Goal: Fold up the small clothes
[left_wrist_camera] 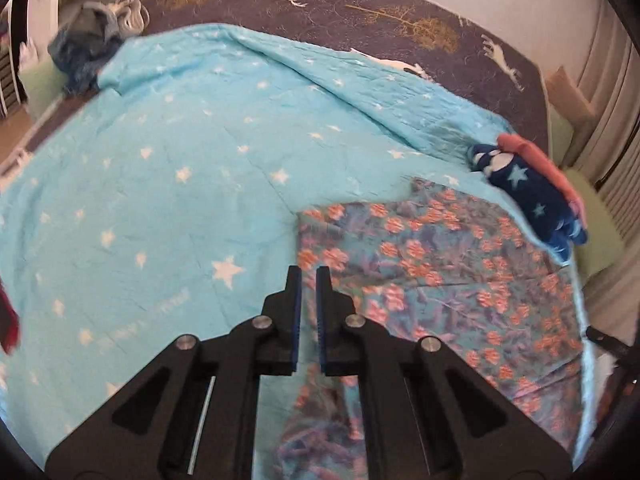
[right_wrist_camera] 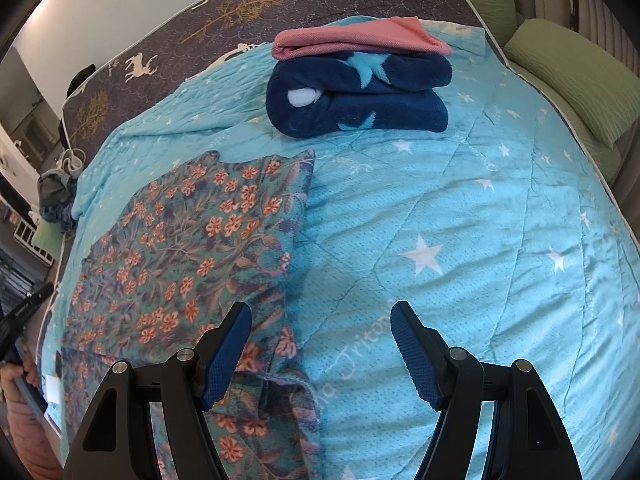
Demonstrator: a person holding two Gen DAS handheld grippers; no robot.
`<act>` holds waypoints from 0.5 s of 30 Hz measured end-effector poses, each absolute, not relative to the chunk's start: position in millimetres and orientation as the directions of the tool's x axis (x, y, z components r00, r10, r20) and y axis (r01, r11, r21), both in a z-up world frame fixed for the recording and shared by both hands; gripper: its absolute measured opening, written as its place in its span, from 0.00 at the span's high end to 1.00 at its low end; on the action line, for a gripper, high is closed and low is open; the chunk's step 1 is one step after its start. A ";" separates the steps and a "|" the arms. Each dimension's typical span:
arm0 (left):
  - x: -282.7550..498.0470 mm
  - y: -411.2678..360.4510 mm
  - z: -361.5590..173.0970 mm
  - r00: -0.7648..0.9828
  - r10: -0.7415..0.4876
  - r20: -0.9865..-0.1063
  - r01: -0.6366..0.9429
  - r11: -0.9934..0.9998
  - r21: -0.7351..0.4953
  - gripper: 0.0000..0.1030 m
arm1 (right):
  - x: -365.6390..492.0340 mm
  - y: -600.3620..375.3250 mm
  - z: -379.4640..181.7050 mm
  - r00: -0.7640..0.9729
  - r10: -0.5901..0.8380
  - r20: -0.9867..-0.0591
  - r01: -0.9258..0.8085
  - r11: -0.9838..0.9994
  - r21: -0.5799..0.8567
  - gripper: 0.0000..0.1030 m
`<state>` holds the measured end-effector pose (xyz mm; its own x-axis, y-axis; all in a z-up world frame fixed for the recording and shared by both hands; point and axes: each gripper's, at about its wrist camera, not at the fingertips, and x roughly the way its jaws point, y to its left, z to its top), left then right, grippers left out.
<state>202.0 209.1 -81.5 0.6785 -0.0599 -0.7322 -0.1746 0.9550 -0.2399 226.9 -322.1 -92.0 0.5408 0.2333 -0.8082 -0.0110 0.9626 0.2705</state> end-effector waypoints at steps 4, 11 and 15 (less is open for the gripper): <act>203.3 176.9 -78.8 0.676 -0.124 -0.726 -0.068 0.971 -0.229 0.77 | 233.4 -324.2 -88.6 0.544 0.236 -0.805 -0.001 0.960 0.281 0.28; 234.9 150.6 -85.6 0.650 -0.042 -0.759 -0.069 0.991 -0.114 0.43 | 281.1 -319.7 -93.2 0.524 0.327 -0.787 -0.014 0.926 0.376 0.28; 257.6 185.6 -109.7 0.587 0.067 -0.807 -0.212 0.975 -0.073 0.43 | 316.3 -323.6 -112.0 0.490 0.349 -0.799 0.031 0.909 0.416 0.28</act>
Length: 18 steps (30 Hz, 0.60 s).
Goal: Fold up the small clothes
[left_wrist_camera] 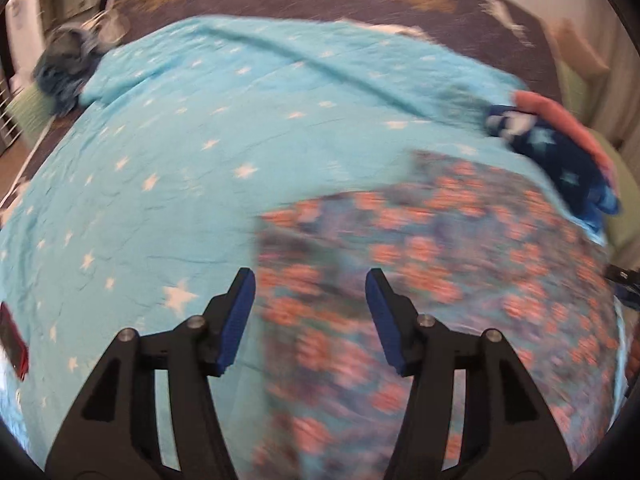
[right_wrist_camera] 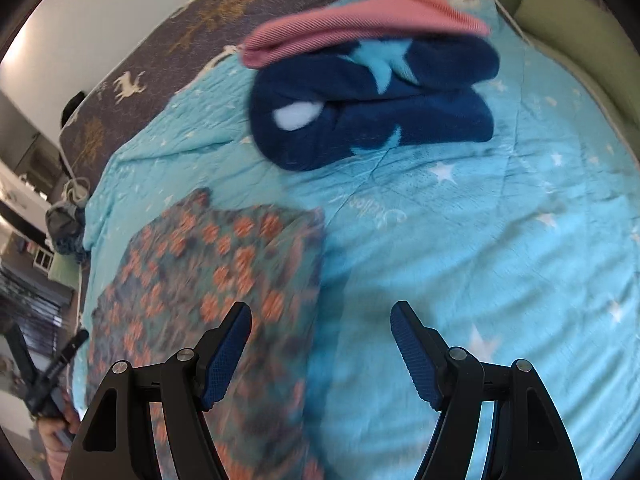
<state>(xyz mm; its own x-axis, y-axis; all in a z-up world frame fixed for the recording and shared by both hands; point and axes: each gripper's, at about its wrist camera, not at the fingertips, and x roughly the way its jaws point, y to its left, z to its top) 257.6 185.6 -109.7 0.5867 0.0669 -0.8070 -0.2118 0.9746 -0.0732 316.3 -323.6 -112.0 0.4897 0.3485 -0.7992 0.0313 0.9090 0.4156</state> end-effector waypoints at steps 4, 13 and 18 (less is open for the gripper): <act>265.0 212.1 -135.4 0.532 0.007 -0.847 -0.274 0.948 -0.165 0.49 | 334.4 -314.2 -111.9 0.489 0.435 -0.756 -0.059 0.881 0.469 0.92; 245.4 210.6 -129.2 0.590 0.076 -0.804 -0.282 0.953 -0.116 0.71 | 346.8 -307.8 -93.0 0.565 0.189 -0.803 -0.034 0.978 0.207 0.93; 208.7 208.8 -107.0 0.633 0.000 -0.774 -0.224 0.957 -0.183 0.68 | 310.2 -350.8 -99.4 0.518 0.278 -0.809 0.023 0.941 0.339 0.83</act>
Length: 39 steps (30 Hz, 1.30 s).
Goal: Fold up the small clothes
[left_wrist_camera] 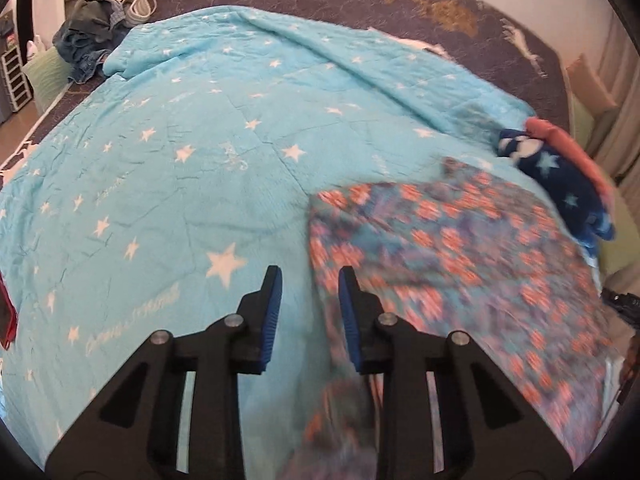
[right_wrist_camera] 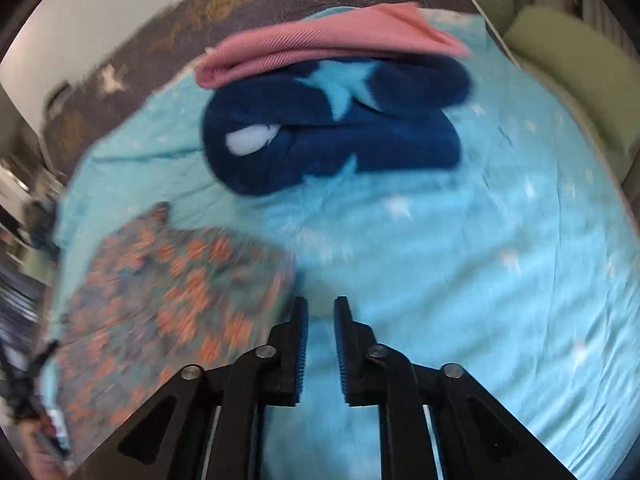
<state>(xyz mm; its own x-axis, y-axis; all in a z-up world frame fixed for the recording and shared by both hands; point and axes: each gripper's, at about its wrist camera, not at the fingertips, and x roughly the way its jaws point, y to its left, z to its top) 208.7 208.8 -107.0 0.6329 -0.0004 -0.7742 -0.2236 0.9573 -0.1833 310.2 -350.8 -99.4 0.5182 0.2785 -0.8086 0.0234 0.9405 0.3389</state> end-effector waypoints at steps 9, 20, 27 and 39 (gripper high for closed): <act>164.3 155.8 -117.7 0.597 0.074 -0.799 -0.112 0.994 0.009 0.33 | 193.4 -316.7 -83.5 0.477 0.430 -0.767 -0.201 0.903 0.381 0.57; 71.4 194.6 -75.7 0.721 -0.044 -0.692 -0.172 0.955 -0.240 0.29 | 105.1 -347.6 -63.6 0.671 0.254 -0.697 -0.068 0.956 0.284 0.51; -5.5 182.2 -87.9 0.696 -0.088 -0.712 -0.129 0.961 -0.245 0.23 | 19.6 -361.4 -51.4 0.785 0.324 -0.528 -0.153 0.928 0.341 0.31; -77.7 152.0 -99.1 0.687 0.051 -0.725 -0.185 0.977 -0.106 0.18 | -59.9 -356.3 -55.9 0.809 0.105 -0.578 -0.042 0.992 0.123 0.11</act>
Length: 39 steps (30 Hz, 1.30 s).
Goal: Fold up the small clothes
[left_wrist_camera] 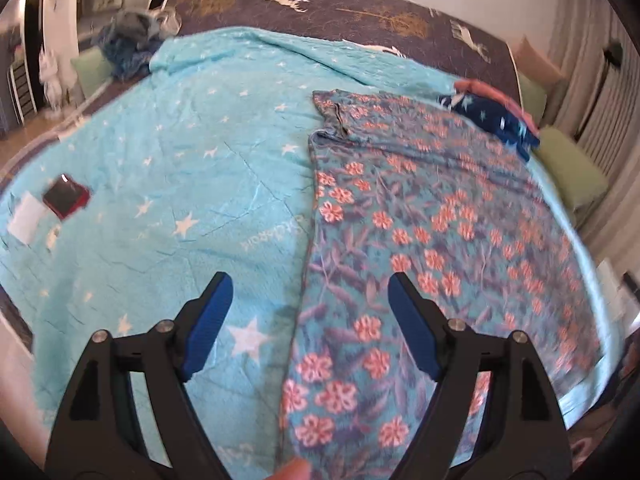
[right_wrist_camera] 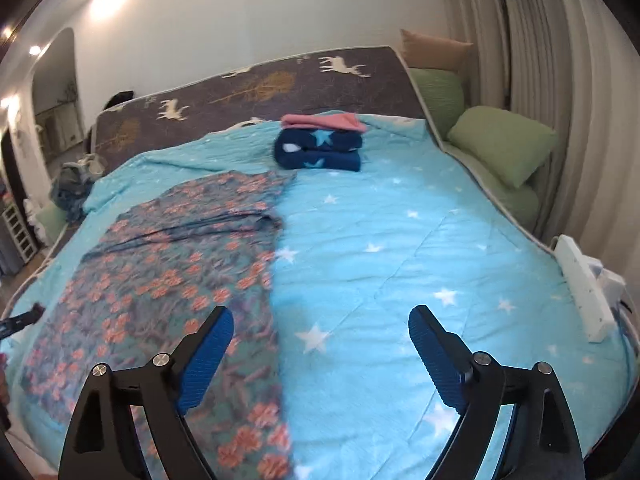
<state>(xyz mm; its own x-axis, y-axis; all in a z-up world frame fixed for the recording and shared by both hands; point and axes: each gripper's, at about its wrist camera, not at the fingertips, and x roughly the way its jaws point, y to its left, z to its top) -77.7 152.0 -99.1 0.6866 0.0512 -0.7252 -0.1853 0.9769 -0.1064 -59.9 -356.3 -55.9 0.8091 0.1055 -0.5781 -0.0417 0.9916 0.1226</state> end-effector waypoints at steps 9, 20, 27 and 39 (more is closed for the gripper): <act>-115.0 140.3 -110.3 0.649 0.089 -0.756 -0.197 0.979 -0.054 0.15 | -100.5 -368.9 -89.4 0.725 0.199 -0.659 -0.052 0.971 0.235 0.12; -157.0 165.8 -135.5 0.611 -0.004 -0.792 -0.221 0.959 -0.176 0.15 | -119.4 -386.3 -116.0 0.650 0.383 -0.656 -0.081 0.894 0.441 0.46; -157.4 151.5 -132.5 0.632 -0.081 -0.770 -0.121 0.972 -0.202 0.25 | -120.2 -380.9 -118.8 0.615 0.423 -0.666 -0.110 0.881 0.459 0.48; -144.1 167.6 -131.2 0.600 -0.128 -0.790 -0.144 0.954 -0.264 0.92 | -104.1 -368.7 -127.6 0.534 0.554 -0.638 -0.205 0.817 0.538 0.46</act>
